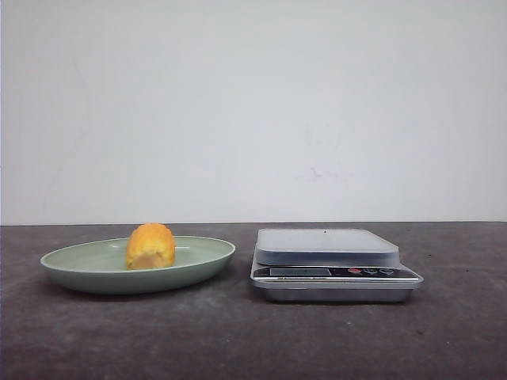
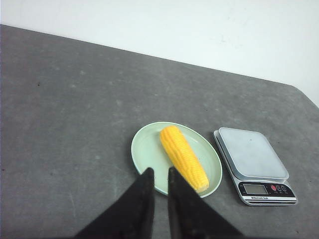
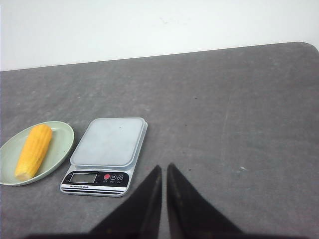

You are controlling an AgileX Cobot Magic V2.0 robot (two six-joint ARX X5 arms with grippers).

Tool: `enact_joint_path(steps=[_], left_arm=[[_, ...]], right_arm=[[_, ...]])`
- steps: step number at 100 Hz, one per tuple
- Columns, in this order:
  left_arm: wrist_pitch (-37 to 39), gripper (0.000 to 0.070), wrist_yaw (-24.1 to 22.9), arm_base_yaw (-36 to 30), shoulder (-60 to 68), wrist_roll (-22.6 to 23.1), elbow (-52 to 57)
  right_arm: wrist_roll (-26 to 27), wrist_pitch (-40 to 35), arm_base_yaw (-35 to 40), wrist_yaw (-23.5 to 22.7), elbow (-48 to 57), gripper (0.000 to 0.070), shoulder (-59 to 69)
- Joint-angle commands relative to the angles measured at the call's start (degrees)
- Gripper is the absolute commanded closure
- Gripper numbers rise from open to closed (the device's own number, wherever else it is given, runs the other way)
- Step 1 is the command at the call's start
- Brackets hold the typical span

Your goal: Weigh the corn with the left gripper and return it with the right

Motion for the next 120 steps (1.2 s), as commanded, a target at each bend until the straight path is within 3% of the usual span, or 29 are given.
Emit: enact_joint_path(steps=[1, 42, 50, 59, 75, 96, 120], left_arm=[[0.5, 0.07, -0.04, -0.28, 0.09, 0.55, 0.57], [1.53, 0.07, -0.92, 2.25, -0.31, 0.7, 0.35], [7.58, 0.07, -1.86, 6.58, -0.46, 1.66, -2.14], [17.2, 0.07, -1.51, 11.93, -1.22, 6.23, -7.61], [31.19, 0.07, 3.56, 20.87, -4.74, 13.05, -21.53], [40.76, 0.07, 3.87, 26.16, -8.26, 13.86, -37.83], [47.87, 0.07, 6.14, 27.3, -8.26, 14.36, -46.27]], right_arm=[[0.55, 0.76, 0.17, 0.09, 0.77, 0.0689, 0.0], [0.55, 0.76, 0.17, 0.24, 0.77, 0.0689, 0.0], [0.55, 0.79, 0.17, 0.31, 0.77, 0.0689, 0.0], [0.55, 0.79, 0.17, 0.33, 0.77, 0.0689, 0.0], [0.55, 0.76, 0.17, 0.37, 0.77, 0.0689, 0.0], [0.55, 0.76, 0.17, 0.39, 0.77, 0.0689, 0.02], [0.55, 0.79, 0.17, 0.39, 0.79, 0.0689, 0.0]])
